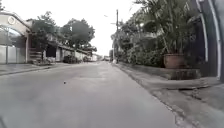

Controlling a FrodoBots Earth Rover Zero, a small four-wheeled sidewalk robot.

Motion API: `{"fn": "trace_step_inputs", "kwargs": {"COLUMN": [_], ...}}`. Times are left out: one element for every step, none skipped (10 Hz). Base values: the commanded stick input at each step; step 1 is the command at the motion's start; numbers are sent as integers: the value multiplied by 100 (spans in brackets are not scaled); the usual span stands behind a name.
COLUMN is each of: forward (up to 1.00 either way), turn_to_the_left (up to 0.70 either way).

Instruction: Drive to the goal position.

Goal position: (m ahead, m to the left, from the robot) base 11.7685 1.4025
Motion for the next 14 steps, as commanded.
{"fn": "trace_step_inputs", "kwargs": {"forward": [100,100,100,100,100,100,100,100,100,100,100,100,100,100], "turn_to_the_left": [6,8,3,0,0,0,0,0,0,0,0,0,0,0]}}
